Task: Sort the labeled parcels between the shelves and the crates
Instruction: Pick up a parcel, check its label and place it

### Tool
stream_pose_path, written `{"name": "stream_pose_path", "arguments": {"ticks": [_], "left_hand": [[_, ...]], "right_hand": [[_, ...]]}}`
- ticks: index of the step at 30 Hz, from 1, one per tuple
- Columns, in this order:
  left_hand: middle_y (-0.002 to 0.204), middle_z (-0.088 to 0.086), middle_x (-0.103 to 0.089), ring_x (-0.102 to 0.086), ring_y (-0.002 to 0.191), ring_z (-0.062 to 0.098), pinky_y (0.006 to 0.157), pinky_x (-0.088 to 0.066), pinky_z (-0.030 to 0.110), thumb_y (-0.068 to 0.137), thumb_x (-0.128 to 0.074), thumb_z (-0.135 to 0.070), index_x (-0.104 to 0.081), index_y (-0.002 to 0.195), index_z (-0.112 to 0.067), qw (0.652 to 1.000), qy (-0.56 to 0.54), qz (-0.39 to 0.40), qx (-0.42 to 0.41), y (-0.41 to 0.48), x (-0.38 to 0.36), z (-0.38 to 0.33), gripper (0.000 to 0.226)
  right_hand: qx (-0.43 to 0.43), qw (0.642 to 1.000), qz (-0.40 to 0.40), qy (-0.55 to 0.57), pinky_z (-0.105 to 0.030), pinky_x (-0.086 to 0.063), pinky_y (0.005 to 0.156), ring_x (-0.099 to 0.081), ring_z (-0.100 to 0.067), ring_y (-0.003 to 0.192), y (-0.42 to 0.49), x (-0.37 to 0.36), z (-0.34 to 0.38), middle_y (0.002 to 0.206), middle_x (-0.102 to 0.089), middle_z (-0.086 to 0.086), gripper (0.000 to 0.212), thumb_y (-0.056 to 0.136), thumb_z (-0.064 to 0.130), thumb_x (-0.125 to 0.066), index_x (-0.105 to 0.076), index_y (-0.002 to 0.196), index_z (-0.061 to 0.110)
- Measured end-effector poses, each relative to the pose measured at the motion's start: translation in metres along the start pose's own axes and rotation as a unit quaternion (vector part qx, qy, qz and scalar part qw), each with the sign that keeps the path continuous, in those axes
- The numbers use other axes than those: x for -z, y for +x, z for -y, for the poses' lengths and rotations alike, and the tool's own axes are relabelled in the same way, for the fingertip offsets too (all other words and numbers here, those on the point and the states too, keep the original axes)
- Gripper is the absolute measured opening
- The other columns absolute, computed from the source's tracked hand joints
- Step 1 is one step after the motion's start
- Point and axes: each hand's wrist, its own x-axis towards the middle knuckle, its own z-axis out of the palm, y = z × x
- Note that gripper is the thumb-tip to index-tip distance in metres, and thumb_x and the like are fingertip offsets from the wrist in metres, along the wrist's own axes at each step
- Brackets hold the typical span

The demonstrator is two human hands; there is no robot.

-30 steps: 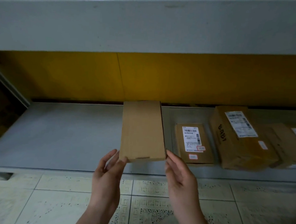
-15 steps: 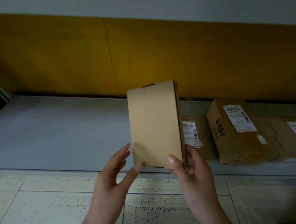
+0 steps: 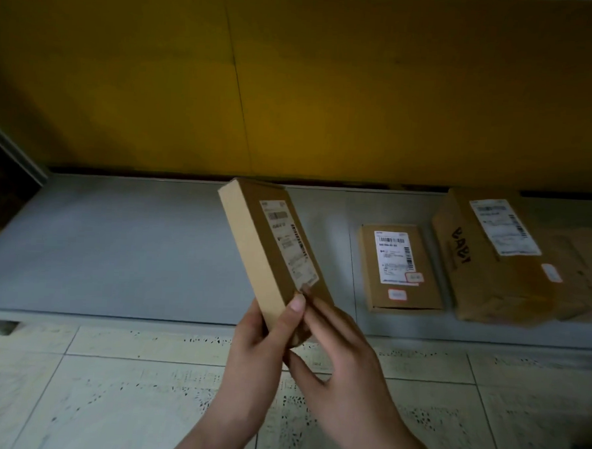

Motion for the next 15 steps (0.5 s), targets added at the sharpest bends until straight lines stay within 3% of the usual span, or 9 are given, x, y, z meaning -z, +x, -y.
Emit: {"name": "stream_pose_path", "arguments": {"ticks": [4, 7, 10, 12, 15], "left_hand": [[0.114, 0.003, -0.076, -0.072, 0.107, 0.021, 0.091, -0.053, 0.035, 0.089, -0.06, -0.022, -0.067, 0.121, -0.018, 0.999, -0.029, -0.023, -0.005, 0.004, 0.009, -0.005, 0.033], [0.117, 0.005, -0.075, -0.071, 0.108, 0.02, 0.087, -0.052, 0.034, 0.085, -0.056, -0.023, -0.065, 0.124, -0.019, 0.998, -0.064, -0.022, 0.003, 0.009, 0.018, -0.008, 0.04], [0.118, 0.009, -0.074, -0.072, 0.103, 0.02, 0.078, -0.055, 0.029, 0.086, -0.05, -0.021, -0.063, 0.126, -0.014, 0.992, -0.119, 0.005, 0.038, 0.012, 0.025, -0.009, 0.043], [0.117, 0.014, -0.074, -0.072, 0.098, 0.021, 0.082, -0.051, 0.034, 0.085, -0.052, -0.021, -0.061, 0.127, -0.006, 0.984, -0.162, 0.009, 0.071, 0.012, 0.027, -0.009, 0.045], [0.125, 0.02, -0.069, -0.067, 0.107, 0.027, 0.09, -0.048, 0.038, 0.082, -0.058, -0.02, -0.058, 0.131, 0.001, 0.974, -0.206, 0.002, 0.097, 0.01, 0.027, -0.01, 0.054]], "right_hand": [[-0.032, 0.997, 0.014, 0.071, -0.014, -0.031, 0.114, -0.036, 0.012, 0.136, 0.004, 0.019, -0.009, 0.148, -0.041, 0.03, 0.065, 0.088, 0.051, -0.061, -0.041, 0.149, 0.039], [-0.105, 0.989, -0.022, 0.101, -0.007, -0.031, 0.106, -0.035, 0.021, 0.13, 0.005, 0.037, -0.02, 0.144, -0.042, 0.033, 0.054, 0.091, 0.05, -0.059, -0.047, 0.143, 0.042], [-0.175, 0.964, -0.076, 0.184, -0.017, -0.04, 0.104, -0.048, 0.015, 0.123, 0.009, 0.046, -0.028, 0.135, -0.055, 0.027, 0.054, 0.083, 0.056, -0.057, -0.056, 0.135, 0.04], [-0.208, 0.939, -0.081, 0.261, -0.026, -0.046, 0.104, -0.057, 0.01, 0.115, 0.012, 0.046, -0.031, 0.127, -0.064, 0.019, 0.052, 0.08, 0.052, -0.059, -0.062, 0.128, 0.034], [-0.227, 0.91, -0.055, 0.342, -0.031, -0.054, 0.095, -0.065, -0.006, 0.113, 0.013, 0.044, -0.028, 0.121, -0.07, 0.009, 0.034, 0.088, 0.041, -0.061, -0.069, 0.12, 0.035]]}}
